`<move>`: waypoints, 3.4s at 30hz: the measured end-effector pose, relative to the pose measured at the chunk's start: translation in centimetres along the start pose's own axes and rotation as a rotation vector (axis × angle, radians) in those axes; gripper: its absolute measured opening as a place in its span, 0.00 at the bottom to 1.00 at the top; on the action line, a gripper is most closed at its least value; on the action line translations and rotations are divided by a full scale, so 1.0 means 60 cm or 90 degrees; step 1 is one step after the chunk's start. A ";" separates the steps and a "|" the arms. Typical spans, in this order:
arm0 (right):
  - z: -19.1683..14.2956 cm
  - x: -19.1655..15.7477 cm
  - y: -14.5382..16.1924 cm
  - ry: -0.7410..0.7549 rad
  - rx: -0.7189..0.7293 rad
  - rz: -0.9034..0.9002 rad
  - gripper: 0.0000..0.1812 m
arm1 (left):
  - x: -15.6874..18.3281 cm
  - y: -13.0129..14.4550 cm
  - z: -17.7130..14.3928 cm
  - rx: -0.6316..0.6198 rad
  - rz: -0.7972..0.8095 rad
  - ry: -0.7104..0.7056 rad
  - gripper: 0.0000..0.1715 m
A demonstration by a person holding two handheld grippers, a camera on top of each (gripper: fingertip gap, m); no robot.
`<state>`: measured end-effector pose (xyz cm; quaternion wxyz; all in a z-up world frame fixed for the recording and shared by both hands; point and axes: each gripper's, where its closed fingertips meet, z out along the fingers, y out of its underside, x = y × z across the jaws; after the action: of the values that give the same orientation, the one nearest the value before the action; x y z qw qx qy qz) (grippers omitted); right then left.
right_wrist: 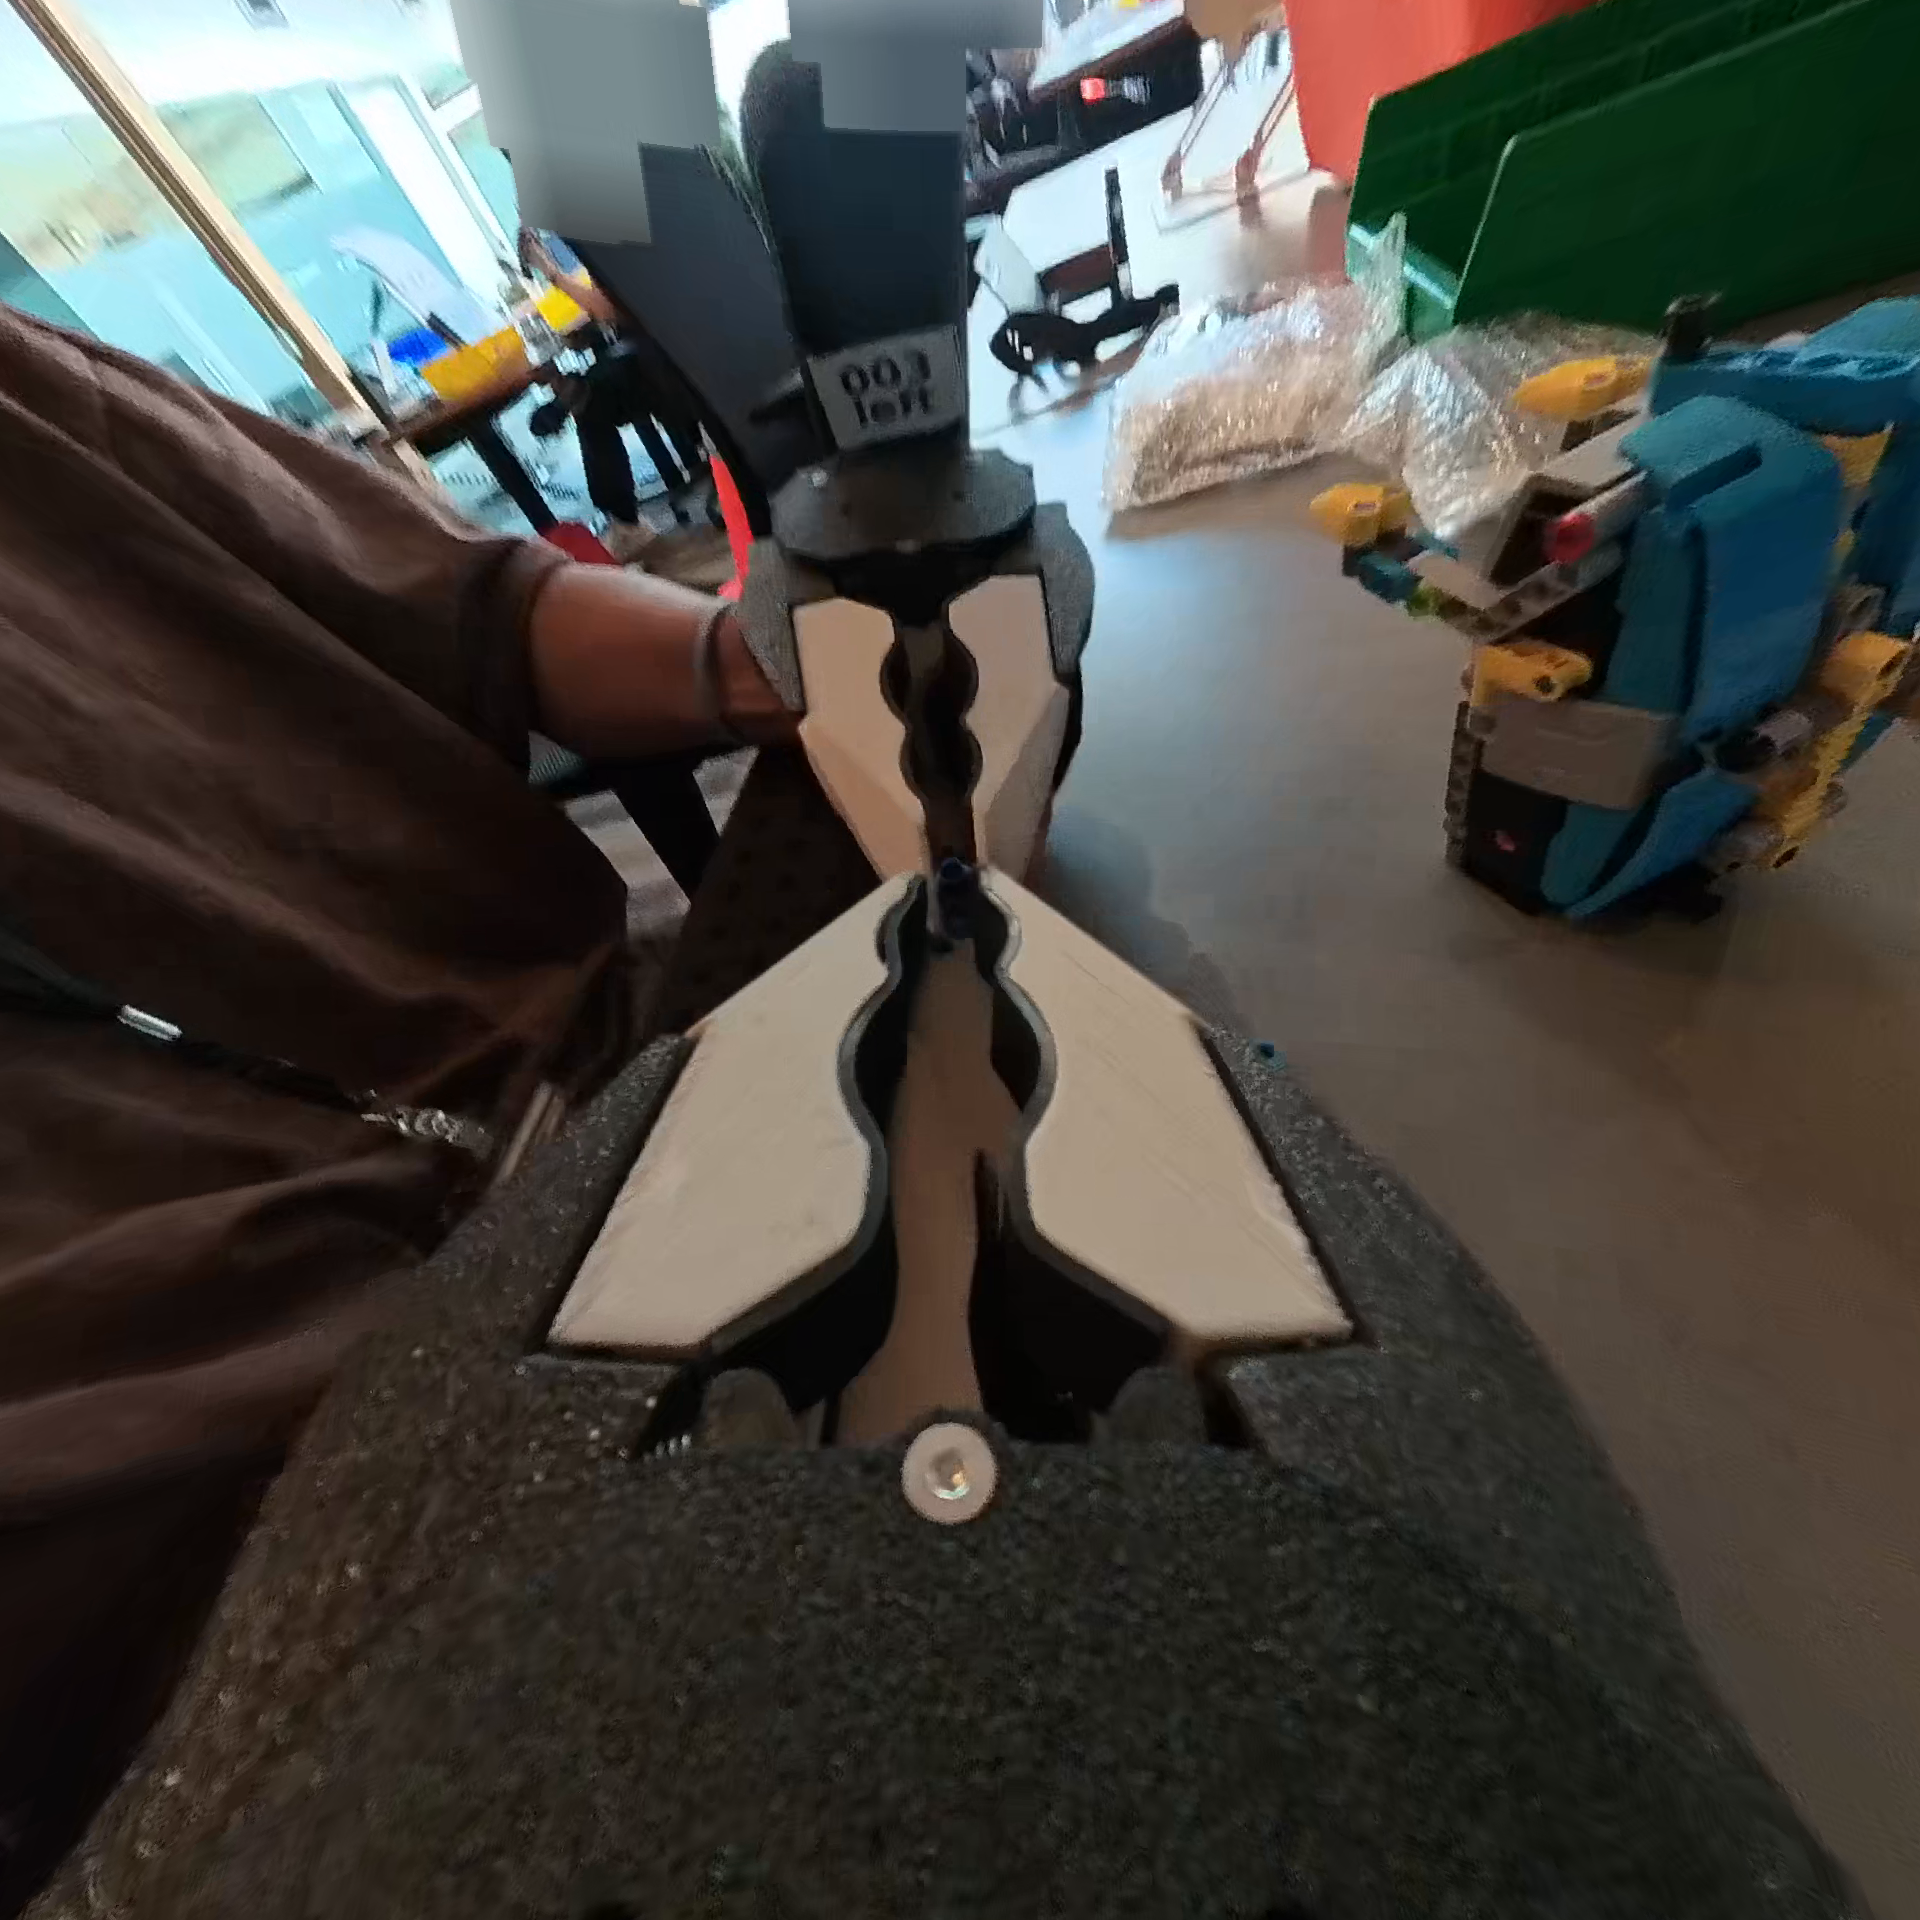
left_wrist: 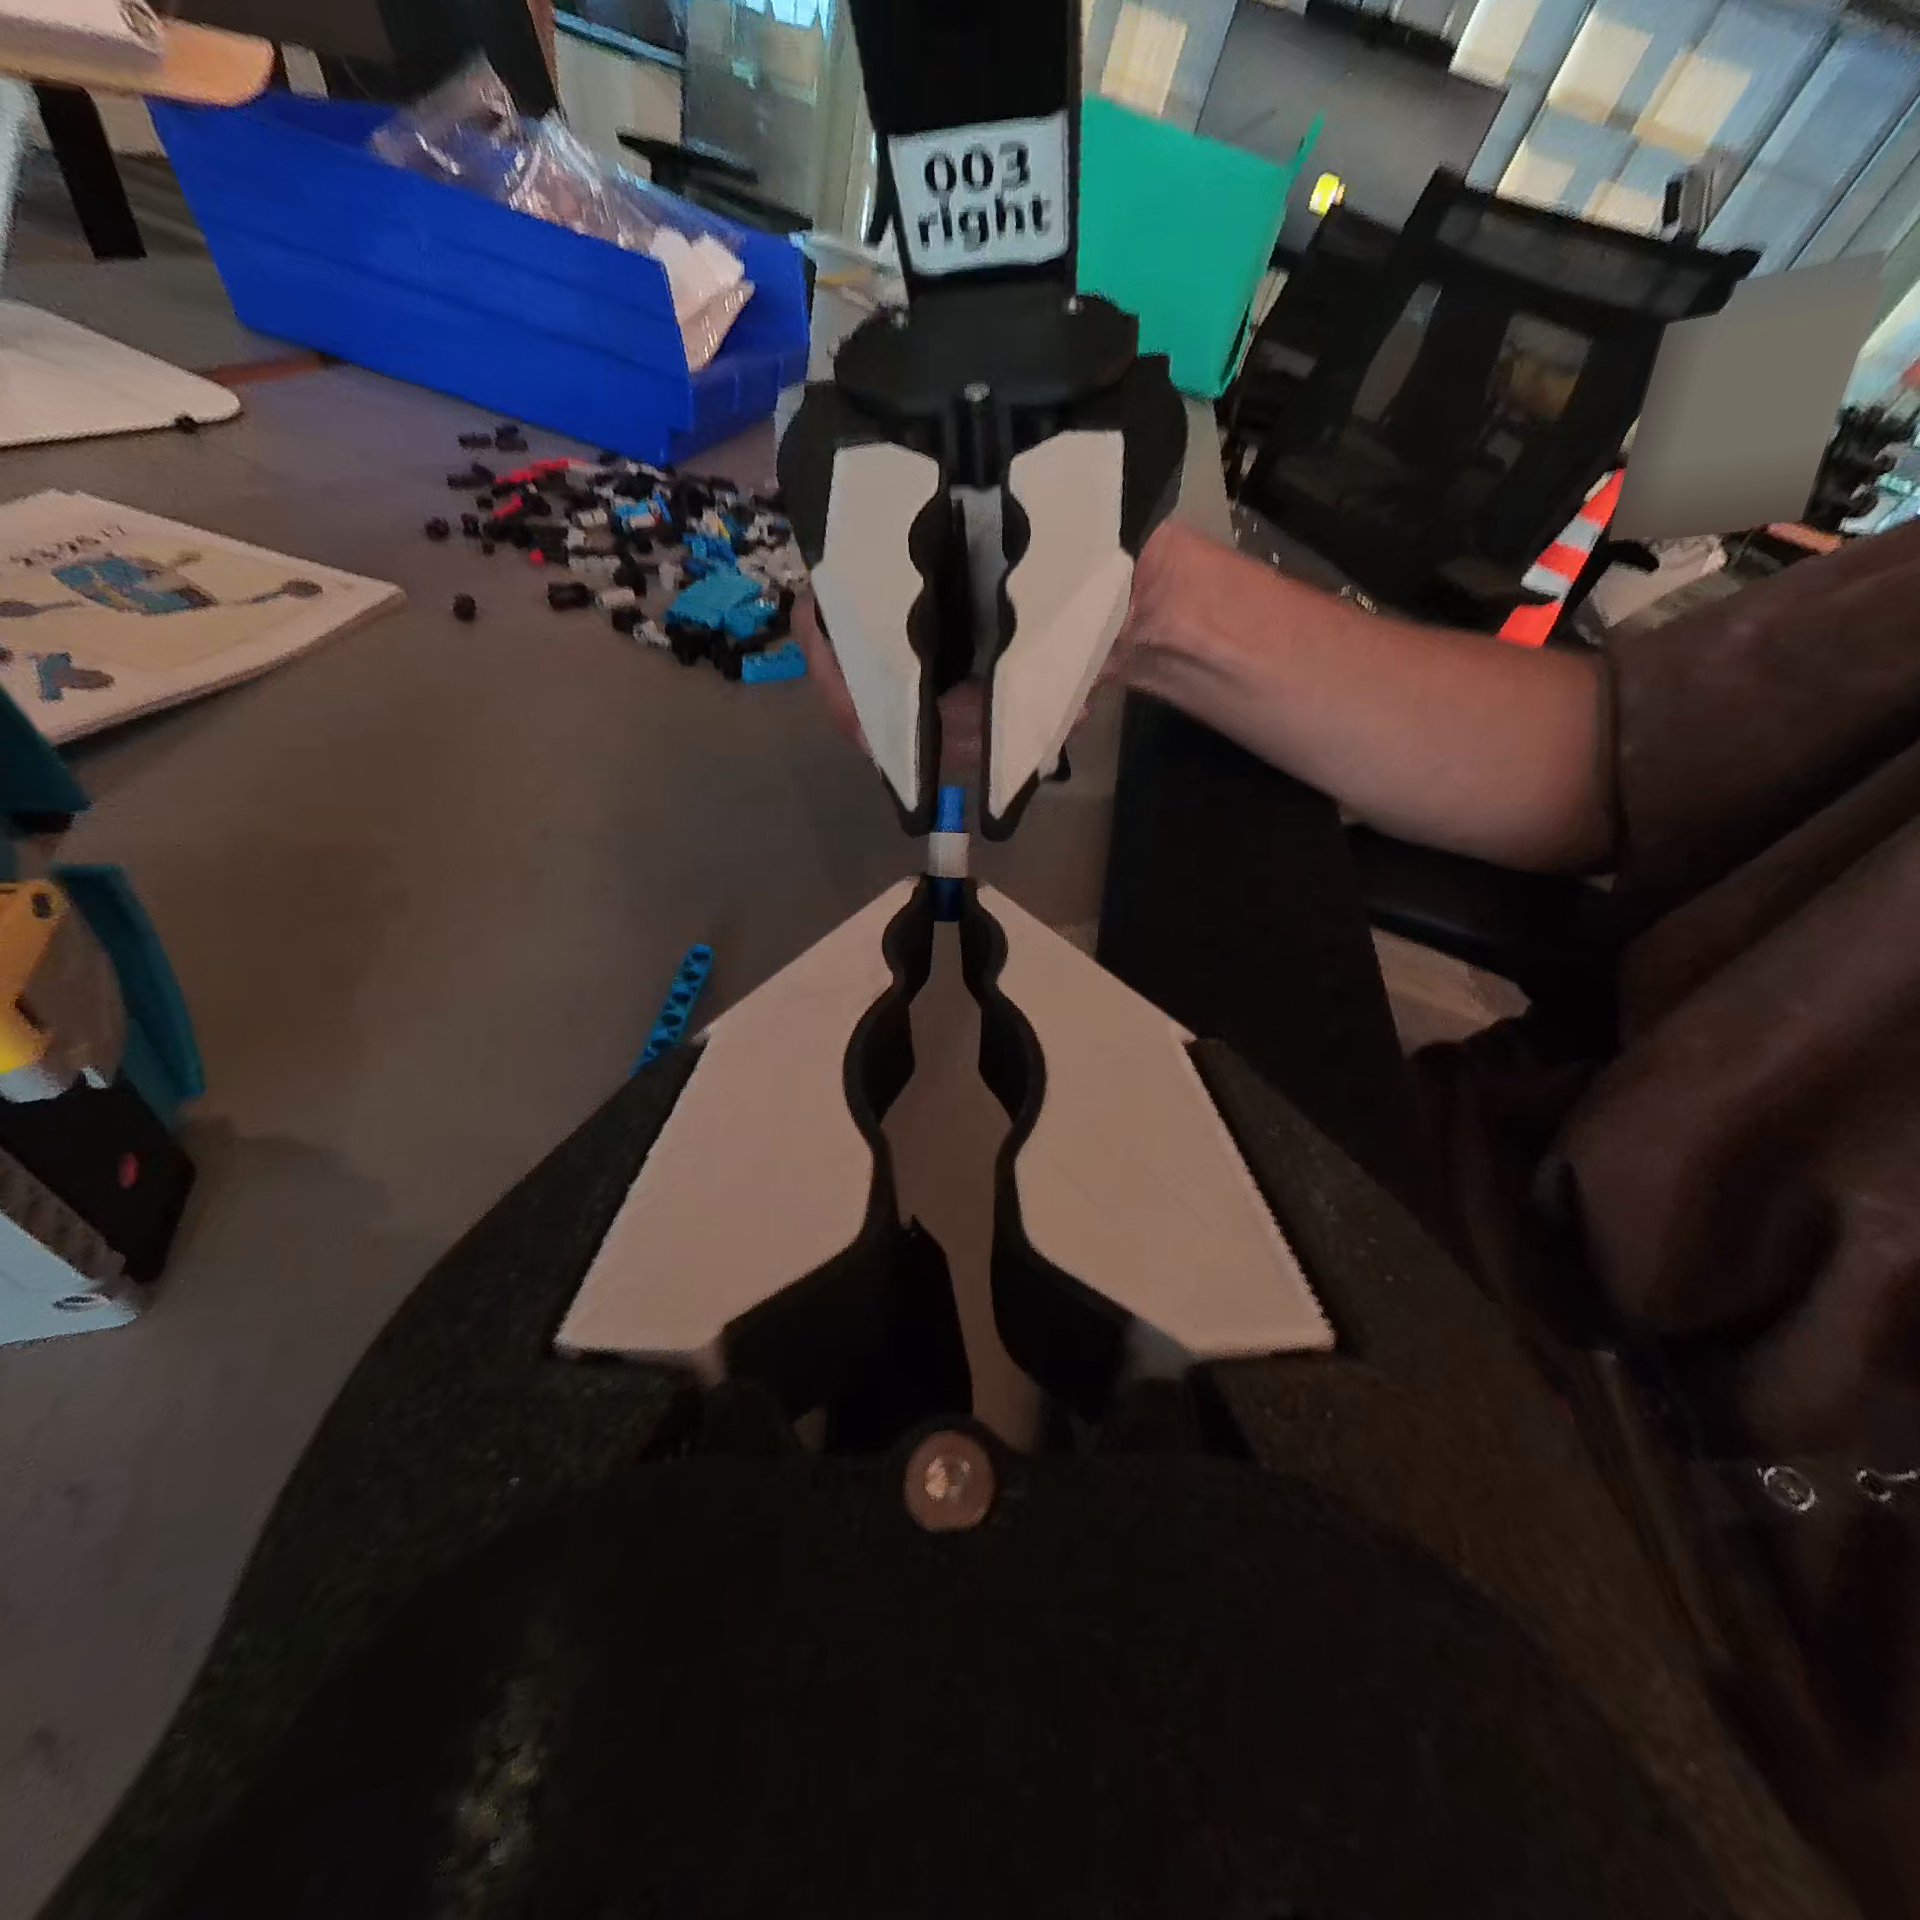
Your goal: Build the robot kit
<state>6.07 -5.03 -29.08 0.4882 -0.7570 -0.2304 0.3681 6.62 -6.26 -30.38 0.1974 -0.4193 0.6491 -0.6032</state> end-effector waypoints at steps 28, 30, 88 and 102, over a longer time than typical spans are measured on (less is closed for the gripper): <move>-0.051 0.113 0.073 0.210 -0.171 -0.040 0.04 | -0.098 0.083 -0.005 -0.253 0.081 -0.142 0.13; -0.041 0.121 0.095 0.209 -0.210 -0.032 0.04 | -0.105 0.091 0.005 -0.277 0.086 -0.144 0.15; -0.066 0.155 0.055 0.350 -0.131 -0.078 0.04 | -0.053 0.049 -0.059 -0.235 -0.001 -0.169 0.02; -0.059 0.155 0.070 0.349 -0.160 -0.082 0.04 | -0.059 0.103 -0.056 -0.319 0.126 -0.122 0.14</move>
<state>14.58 -2.24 -35.08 0.4571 -0.8665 -0.1809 0.0872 4.20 -1.90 -36.48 0.2063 -0.4447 0.7941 -0.3593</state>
